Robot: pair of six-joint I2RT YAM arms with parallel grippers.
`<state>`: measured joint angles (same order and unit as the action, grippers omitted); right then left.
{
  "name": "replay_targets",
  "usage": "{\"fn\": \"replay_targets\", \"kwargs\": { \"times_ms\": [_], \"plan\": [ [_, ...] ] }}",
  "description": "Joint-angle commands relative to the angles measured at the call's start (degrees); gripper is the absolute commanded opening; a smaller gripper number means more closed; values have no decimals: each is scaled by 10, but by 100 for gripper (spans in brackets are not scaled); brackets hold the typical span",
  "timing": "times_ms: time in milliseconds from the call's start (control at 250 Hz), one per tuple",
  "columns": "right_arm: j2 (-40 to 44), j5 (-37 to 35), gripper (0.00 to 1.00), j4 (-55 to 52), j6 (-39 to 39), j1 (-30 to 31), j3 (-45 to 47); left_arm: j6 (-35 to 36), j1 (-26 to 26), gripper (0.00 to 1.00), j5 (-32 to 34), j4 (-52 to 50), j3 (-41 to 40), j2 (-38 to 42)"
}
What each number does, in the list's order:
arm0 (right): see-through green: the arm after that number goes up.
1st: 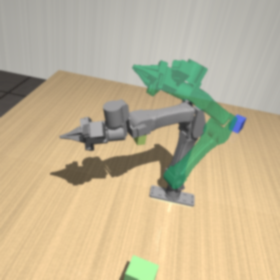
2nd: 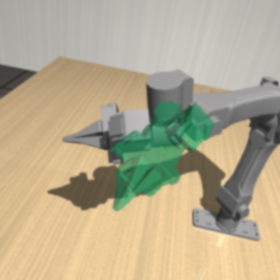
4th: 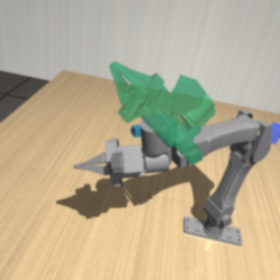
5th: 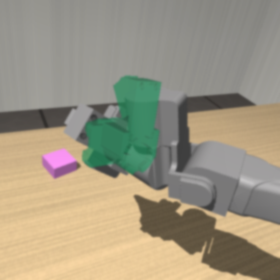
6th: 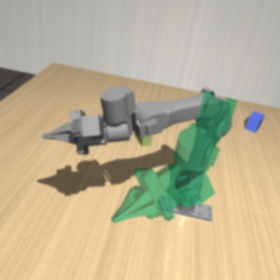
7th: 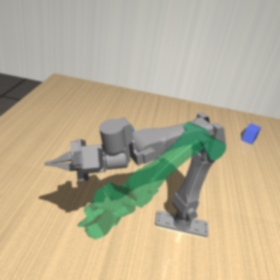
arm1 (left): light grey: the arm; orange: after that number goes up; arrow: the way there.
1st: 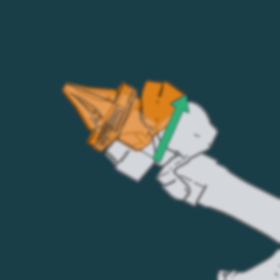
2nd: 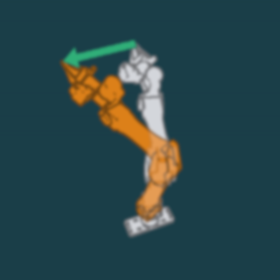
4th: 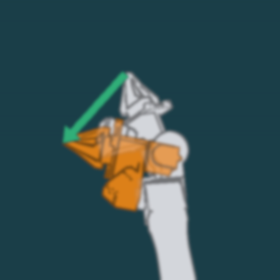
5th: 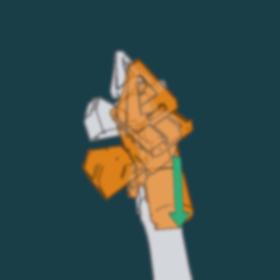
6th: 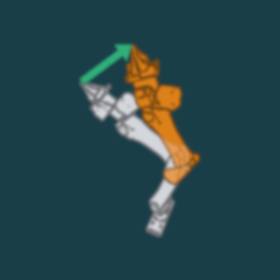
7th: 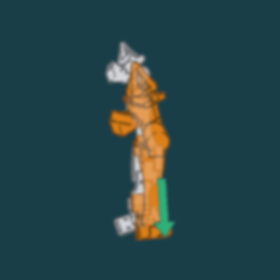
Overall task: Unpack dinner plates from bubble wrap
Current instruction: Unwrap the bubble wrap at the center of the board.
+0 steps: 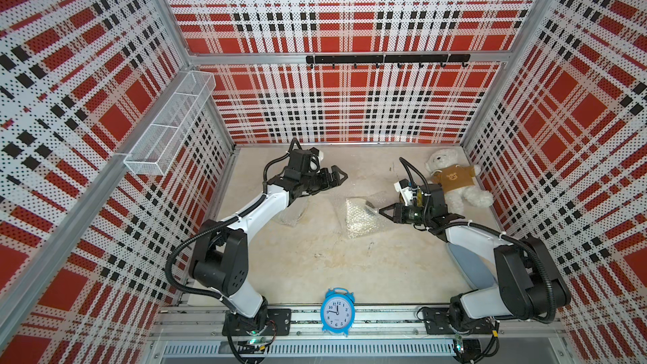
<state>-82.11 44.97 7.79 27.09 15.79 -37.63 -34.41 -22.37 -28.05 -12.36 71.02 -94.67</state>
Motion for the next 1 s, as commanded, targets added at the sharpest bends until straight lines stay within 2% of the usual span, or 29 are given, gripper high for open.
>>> {"fn": "replay_targets", "kwargs": {
  "times_ms": [0, 192, 444, 828, 996],
  "plan": [
    [12, 59, 9, -9, -50, 3, 9, 1, -21, 99, -31, 22, 17, -37],
    [30, 82, 8, -79, -113, 4, 8, -9, -43, 99, -53, 45, 23, -84],
    [67, 28, 7, -228, -196, 3, -17, -13, -51, 99, -67, 58, 9, -126],
    [119, -43, 4, -244, -181, 3, 32, 1, -22, 99, -34, 54, -72, -109],
    [129, -78, 2, -213, -157, 3, 61, 22, -14, 99, -9, 24, -91, -100]
  ]
}}
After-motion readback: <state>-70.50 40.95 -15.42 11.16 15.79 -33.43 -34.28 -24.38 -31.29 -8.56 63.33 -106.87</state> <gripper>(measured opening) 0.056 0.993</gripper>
